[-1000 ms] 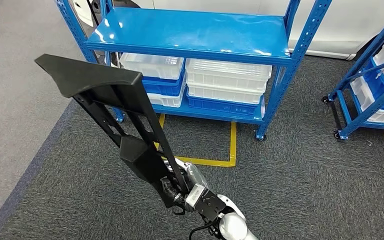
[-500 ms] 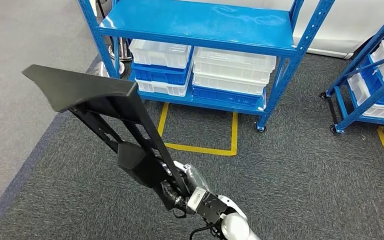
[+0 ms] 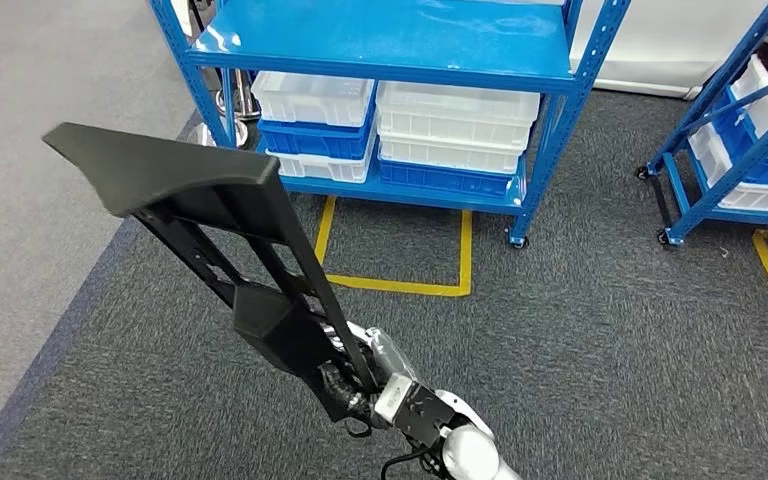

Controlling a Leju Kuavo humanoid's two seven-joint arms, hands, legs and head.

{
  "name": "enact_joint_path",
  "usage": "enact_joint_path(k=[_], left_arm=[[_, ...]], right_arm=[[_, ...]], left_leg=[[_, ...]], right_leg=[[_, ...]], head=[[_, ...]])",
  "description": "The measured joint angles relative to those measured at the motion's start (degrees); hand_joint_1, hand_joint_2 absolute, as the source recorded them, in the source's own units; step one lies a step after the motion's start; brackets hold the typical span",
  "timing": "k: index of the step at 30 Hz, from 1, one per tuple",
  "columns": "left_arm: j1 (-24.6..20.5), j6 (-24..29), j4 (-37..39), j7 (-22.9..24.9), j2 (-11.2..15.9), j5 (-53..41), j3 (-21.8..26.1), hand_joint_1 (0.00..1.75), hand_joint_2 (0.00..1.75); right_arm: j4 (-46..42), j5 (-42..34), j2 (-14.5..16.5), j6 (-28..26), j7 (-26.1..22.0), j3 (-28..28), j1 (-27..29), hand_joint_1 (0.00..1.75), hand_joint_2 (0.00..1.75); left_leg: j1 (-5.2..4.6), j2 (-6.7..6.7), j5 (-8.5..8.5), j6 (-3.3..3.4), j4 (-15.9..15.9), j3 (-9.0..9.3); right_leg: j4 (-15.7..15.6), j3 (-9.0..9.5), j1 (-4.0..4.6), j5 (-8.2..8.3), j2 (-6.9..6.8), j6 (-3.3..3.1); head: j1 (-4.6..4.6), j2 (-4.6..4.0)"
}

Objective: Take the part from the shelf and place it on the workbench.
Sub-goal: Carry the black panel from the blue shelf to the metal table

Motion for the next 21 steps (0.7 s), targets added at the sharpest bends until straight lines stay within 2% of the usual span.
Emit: enact_joint_path(k=[1, 2, 3, 4, 5, 7, 9, 11, 13, 14, 16, 17, 18, 19, 20, 21], left_arm=[[-0.4, 0.05, 0.0, 0.85, -0.29, 0.02, -0.33, 0.0, 1.75], [-0.68, 0.05, 0.0, 1.33, -0.46, 0.04, -0.62, 0.0, 1.75], [-0.82, 0.04, 0.0, 1.56, -0.53, 0.04, -0.87, 0.0, 1.75], [-0.91, 0.02, 0.0, 1.66, -0.58, 0.05, -1.08, 0.0, 1.75], [-1.0, -0.01, 0.0, 1.68, -0.62, 0.06, -1.23, 0.0, 1.75], [-1.41, -0.08, 0.01, 1.56, -0.79, 0.13, -1.54, 0.0, 1.75], [-1.9, -0.14, 0.02, 1.44, -1.03, 0.24, -1.81, 0.0, 1.75], [-2.12, -0.18, 0.02, 1.4, -1.16, 0.38, -1.97, 0.0, 1.75], [-2.3, -0.21, 0.02, 1.37, -1.29, 0.51, -2.07, 0.0, 1.75], [-2.4, -0.23, 0.02, 1.36, -1.36, 0.55, -2.1, 0.0, 1.75], [-2.54, -0.24, 0.02, 1.35, -1.42, 0.62, -2.15, 0.0, 1.75], [-2.56, -0.25, 0.02, 1.32, -1.44, 0.64, -2.16, 0.0, 1.75], [-2.58, -0.27, 0.02, 1.29, -1.45, 0.66, -2.17, 0.0, 1.75], [-2.61, -0.29, 0.02, 1.26, -1.49, 0.66, -2.18, 0.0, 1.75], [-2.66, -0.31, 0.02, 1.22, -1.57, 0.67, -2.19, 0.0, 1.75], [-2.71, -0.33, 0.02, 1.19, -1.7, 0.67, -2.19, 0.0, 1.75]], right_arm=[[0.15, -0.16, 0.27, 0.21, 0.23, 0.42, -0.24, 1.59, 1.75], [0.31, -0.23, 0.49, 0.32, 0.39, 0.8, -0.42, 1.59, 1.75], [0.46, -0.25, 0.6, 0.34, 0.47, 1.11, -0.55, 1.59, 1.75], [0.59, -0.23, 0.67, 0.31, 0.53, 1.35, -0.65, 1.59, 1.75], [0.67, -0.14, 0.72, 0.21, 0.55, 1.56, -0.77, 1.59, 1.75], [0.79, 0.33, 0.78, -0.29, 0.57, 1.99, -1.23, 1.59, 1.75], [0.86, 1.05, 0.79, -0.85, 0.56, 2.38, -1.67, 1.59, 1.75], [0.91, 1.71, 0.76, -1.24, 0.52, 2.68, -1.92, 1.59, 1.75], [0.9, 2.1, 0.74, -1.6, 0.43, 2.96, -2.13, 1.59, 1.75], [0.91, 2.19, 0.7, -1.75, 0.39, 3.09, -2.21, 1.59, 1.75], [1.07, 2.23, 0.58, -1.94, 0.33, 3.34, -2.29, 1.59, 1.75], [1.2, 2.26, 0.5, -1.98, 0.34, 3.45, -2.29, 1.59, 1.75], [1.31, 2.3, 0.43, -2.01, 0.34, 3.52, -2.29, 1.59, 1.75], [1.37, 2.33, 0.39, -2.02, 0.34, 3.57, -2.3, 1.59, 1.75], [1.38, 2.36, 0.38, -2.04, 0.34, 3.61, -2.33, 1.59, 1.75], [1.38, 2.37, 0.37, -2.09, 0.33, 3.65, -2.39, 1.59, 1.75]], left_leg=[[0.07, -0.06, -1.42, -0.23, 3.5, -1.09], [0.1, -0.11, -1.92, -0.41, 5.79, -1.62], [0.15, -0.15, -1.34, -0.53, 6.1, -1.27], [0.22, -0.1, 0.21, -0.59, 4.14, 0.09], [0.29, 0.2, 2.0, -0.62, 0.54, 2.06], [-0.05, 1.2, 3.87, -0.35, -5.77, 5.5], [-0.41, 1.45, 3.62, 0.34, -7.86, 6.35], [-0.17, 0.65, 3.76, 1.29, -8.59, 6.1], [0.09, -0.06, 4.21, 2.35, -9.05, 5.82], [0.13, -0.35, 4.48, 2.78, -9.18, 5.63], [-0.03, -1.05, 4.86, 3.3, -9.17, 5.06], [-0.12, -1.45, 5.04, 3.4, -9.13, 4.81], [-0.2, -1.89, 5.21, 3.41, -9.09, 4.62], [-0.26, -2.39, 5.36, 3.35, -9.05, 4.5], [-0.3, -2.93, 5.49, 3.25, -9.0, 4.44], [-0.35, -3.43, 5.63, 3.09, -8.95, 4.36]], right_leg=[[0.27, -0.36, 0.02, 0.1, -0.04, -0.01], [0.59, -0.68, 0.03, 0.15, -0.07, -0.01], [0.93, -0.96, 0.02, 0.15, -0.07, 0.01], [1.3, -1.2, -0.02, 0.11, -0.12, 0.08], [1.67, -1.39, -0.06, 0.01, -0.18, 0.21], [2.29, -1.87, 0.15, -0.16, -0.38, 0.62], [2.64, -2.29, 0.44, -0.11, -0.78, 1.06], [2.93, -2.56, 0.47, -0.16, -1.29, 1.55], [5.11, -3.58, 0.36, -1.93, -0.81, 2.08], [7.79, -4.77, 0.28, -3.7, -0.35, 2.29], [15.12, -8.1, 0.16, -7.28, 0.17, 2.47], [17.8, -9.32, 0.12, -8.03, 0.21, 2.46], [18.64, -9.65, 0.09, -7.7, 0.28, 2.37], [17.17, -8.83, 0.08, -6.26, 0.43, 2.2], [13.78, -7.06, 0.09, -4.11, 0.91, 1.92], [9.82, -5.03, 0.12, -2.34, 2.12, 1.59]], head=[[-0.01, 0.0], [-0.01, 0.0], [-0.01, 0.0], [-0.01, 0.0], [-0.01, 0.0], [-0.03, 0.0], [-0.04, 0.0], [-0.02, 0.0], [0.0, 0.0], [0.01, 0.0], [0.02, 0.0], [0.02, 0.0], [0.02, 0.0], [0.02, 0.0], [0.02, 0.0], [0.02, 0.0]])
